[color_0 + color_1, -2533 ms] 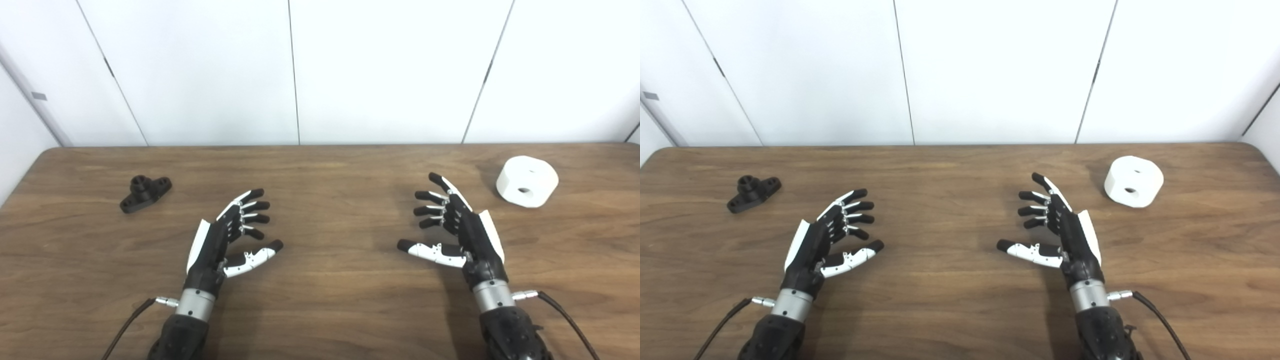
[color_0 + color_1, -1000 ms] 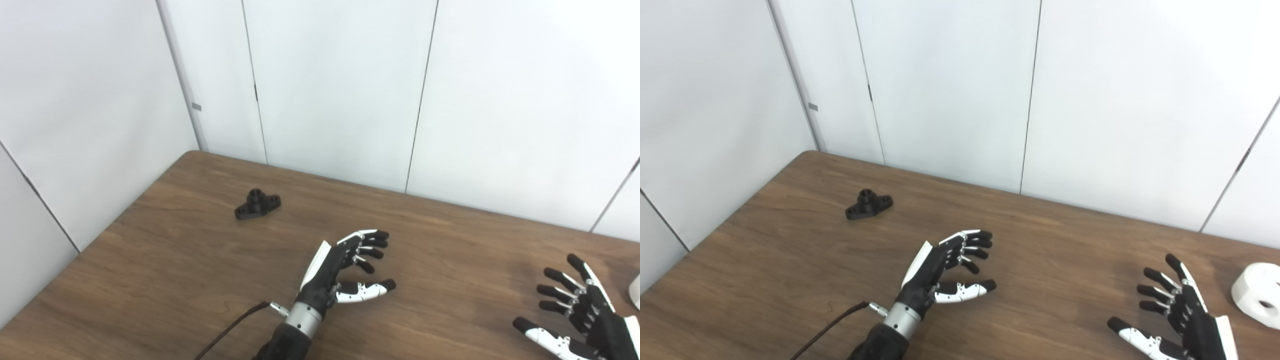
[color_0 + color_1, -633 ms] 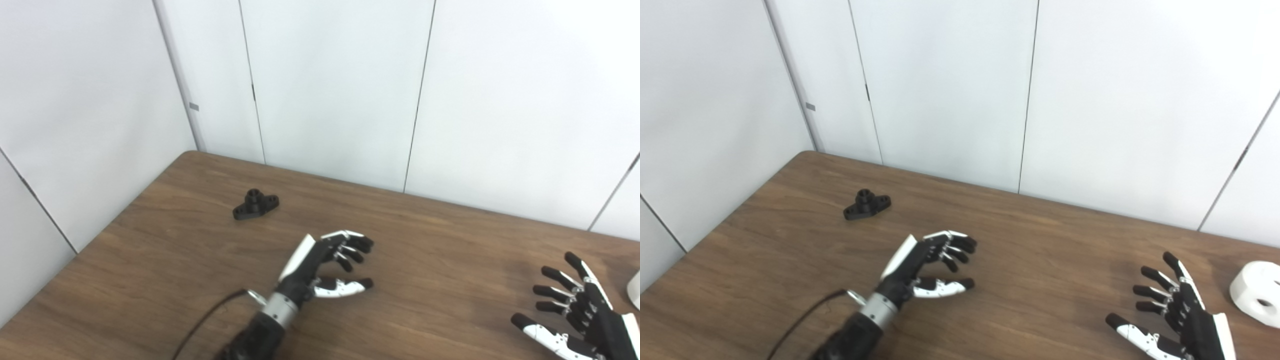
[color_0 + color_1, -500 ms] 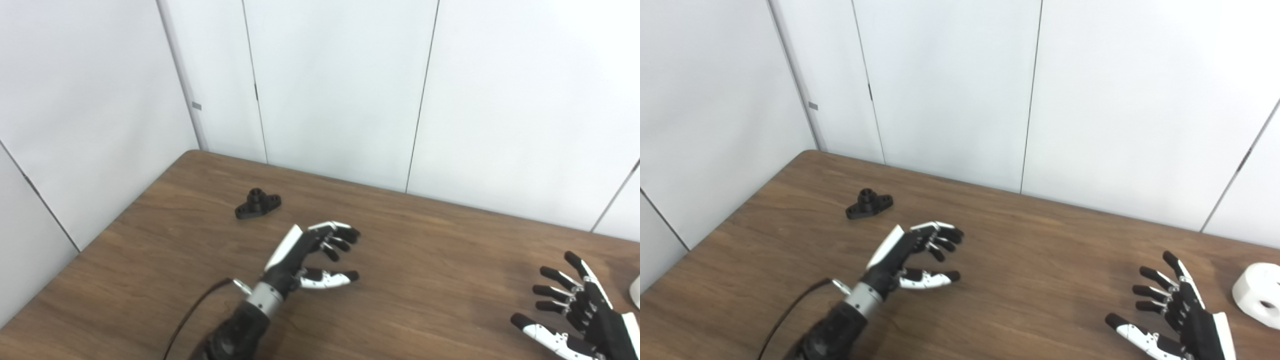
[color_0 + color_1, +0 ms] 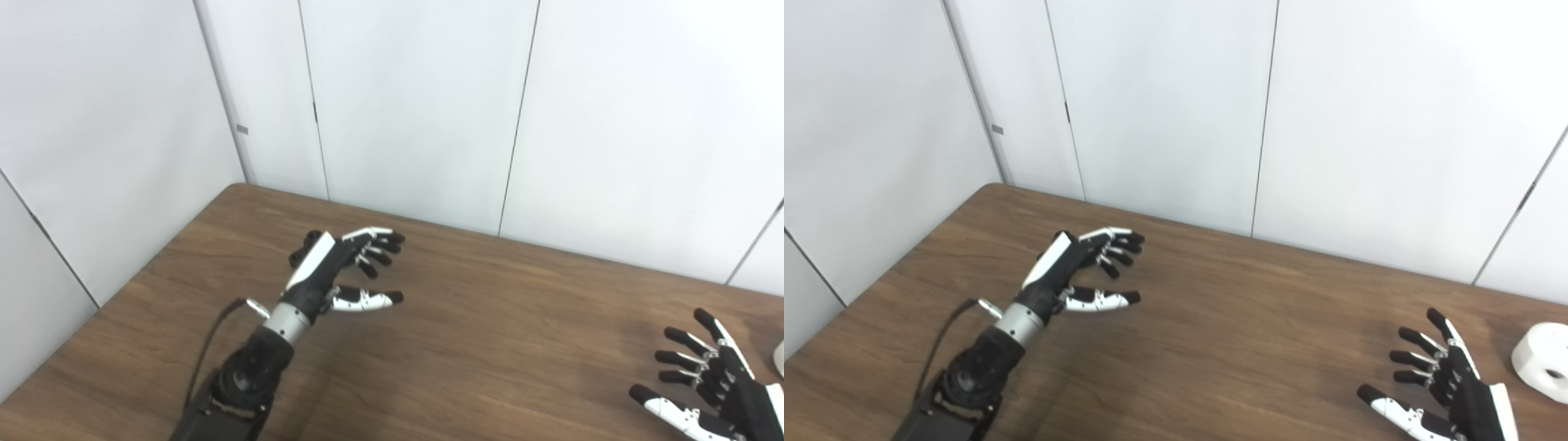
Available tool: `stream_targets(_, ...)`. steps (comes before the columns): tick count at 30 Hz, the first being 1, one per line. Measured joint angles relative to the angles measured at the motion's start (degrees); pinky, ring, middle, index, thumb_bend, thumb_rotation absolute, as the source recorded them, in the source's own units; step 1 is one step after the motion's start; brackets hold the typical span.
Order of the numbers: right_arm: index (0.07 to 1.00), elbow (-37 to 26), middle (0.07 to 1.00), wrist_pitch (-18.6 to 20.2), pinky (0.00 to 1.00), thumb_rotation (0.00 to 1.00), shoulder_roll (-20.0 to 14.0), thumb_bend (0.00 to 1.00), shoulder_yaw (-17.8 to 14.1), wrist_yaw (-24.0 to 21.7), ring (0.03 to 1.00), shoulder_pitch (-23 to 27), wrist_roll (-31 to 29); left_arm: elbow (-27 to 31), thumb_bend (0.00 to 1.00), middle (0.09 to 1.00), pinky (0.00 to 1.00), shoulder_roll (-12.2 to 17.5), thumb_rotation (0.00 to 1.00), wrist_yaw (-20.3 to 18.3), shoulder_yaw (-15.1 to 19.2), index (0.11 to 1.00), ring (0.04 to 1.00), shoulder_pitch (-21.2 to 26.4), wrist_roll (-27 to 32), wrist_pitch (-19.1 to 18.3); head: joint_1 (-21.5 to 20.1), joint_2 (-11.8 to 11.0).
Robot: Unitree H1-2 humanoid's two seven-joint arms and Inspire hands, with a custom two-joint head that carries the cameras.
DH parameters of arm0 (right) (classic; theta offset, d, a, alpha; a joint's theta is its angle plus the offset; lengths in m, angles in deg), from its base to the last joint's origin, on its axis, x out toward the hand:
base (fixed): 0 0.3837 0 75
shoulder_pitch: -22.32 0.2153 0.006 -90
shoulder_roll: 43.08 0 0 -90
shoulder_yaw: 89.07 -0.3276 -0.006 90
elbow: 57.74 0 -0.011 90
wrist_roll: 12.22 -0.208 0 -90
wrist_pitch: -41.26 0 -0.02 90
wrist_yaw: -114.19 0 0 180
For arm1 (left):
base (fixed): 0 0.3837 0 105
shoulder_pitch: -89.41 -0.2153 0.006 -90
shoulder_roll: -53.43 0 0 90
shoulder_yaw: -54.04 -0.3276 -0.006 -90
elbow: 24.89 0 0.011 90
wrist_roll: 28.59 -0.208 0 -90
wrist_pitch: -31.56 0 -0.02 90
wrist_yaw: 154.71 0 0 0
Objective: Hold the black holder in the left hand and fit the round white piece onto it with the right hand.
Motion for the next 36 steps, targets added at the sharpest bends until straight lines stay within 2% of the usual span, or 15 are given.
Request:
stream_targets(4, 0.937, 0.01, 0.807, 0.00, 0.62, 0.00, -0.16, 0.59, -0.20, -0.06, 0.713, 0.00, -0.08, 1.29, 0.69, 0.768, 0.61, 1.64, 0.00, -0.01, 1.64, 0.767, 0.726, 1.01, -0.53, -1.66, 0.35, 0.00)
stream_targets(8, 0.937, 0.04, 0.809, -0.01, 0.62, 0.00, -0.25, 0.58, -0.19, -0.12, 0.715, 0.00, -0.10, 1.29, 0.70, 0.773, 0.63, 2.04, 0.00, 0.53, 3.34, 0.763, 0.736, 1.57, -1.46, -2.66, 0.61, -0.17)
stream_targets(12, 0.930, 0.37, 0.806, -0.07, 0.61, 0.00, -0.39, 0.59, -0.16, -0.16, 0.705, 0.01, 0.08, 1.34, 0.69, 0.779, 0.66, 3.34, 0.00, 1.21, 4.15, 0.767, 0.749, 2.26, -5.85, -2.86, 0.79, -0.26)
stream_targets(16, 0.935, 0.60, 0.809, -0.15, 0.61, 0.00, -0.41, 0.58, -0.20, -0.16, 0.705, 0.01, 0.07, 1.68, 0.70, 0.789, 0.68, 5.10, 0.05, 2.62, 5.36, 0.782, 0.758, 3.53, -10.57, -5.07, 0.79, -0.26)
stream_targets(19, 0.934, 0.58, 0.802, -0.15, 0.60, 0.00, -0.40, 0.58, -0.20, -0.16, 0.699, 0.08, 0.07, 1.64, 0.72, 0.819, 0.71, 5.75, 0.07, 3.48, 6.08, 0.795, 0.805, 4.37, -12.75, -6.51, 0.88, -0.26)
stream_targets(22, 0.937, 0.57, 0.803, -0.15, 0.60, 0.00, -0.41, 0.57, -0.21, -0.17, 0.703, 0.08, 0.03, 0.77, 0.75, 0.850, 0.79, 6.29, 0.10, 3.85, 6.24, 0.810, 0.877, 4.61, -14.43, -7.37, 0.88, -0.26)
stream_targets(26, 0.935, 0.54, 0.803, -0.17, 0.59, 0.00, -0.42, 0.57, -0.21, -0.18, 0.700, 0.08, -0.02, -0.82, 0.79, 0.869, 0.80, 7.50, 0.17, 4.68, 6.16, 0.812, 0.909, 4.61, -17.53, -8.61, 0.70, -0.09)
stream_targets(30, 0.935, 0.35, 0.799, -0.20, 0.58, 0.00, -0.42, 0.57, -0.22, -0.24, 0.695, 0.07, -0.12, -3.00, 0.86, 0.923, 0.85, 8.97, 0.25, 5.57, 5.91, 0.838, 0.973, 4.73, -20.31, -9.18, 0.62, 0.09)
stream_targets(36, 0.931, 0.01, 0.798, -0.16, 0.57, 0.00, -0.42, 0.57, -0.22, -0.46, 0.684, 0.07, -0.15, -3.67, 0.93, 0.978, 0.90, 9.16, 0.33, 5.05, 4.61, 0.871, 1.000, 4.85, -21.72, -12.98, 0.53, 0.35)
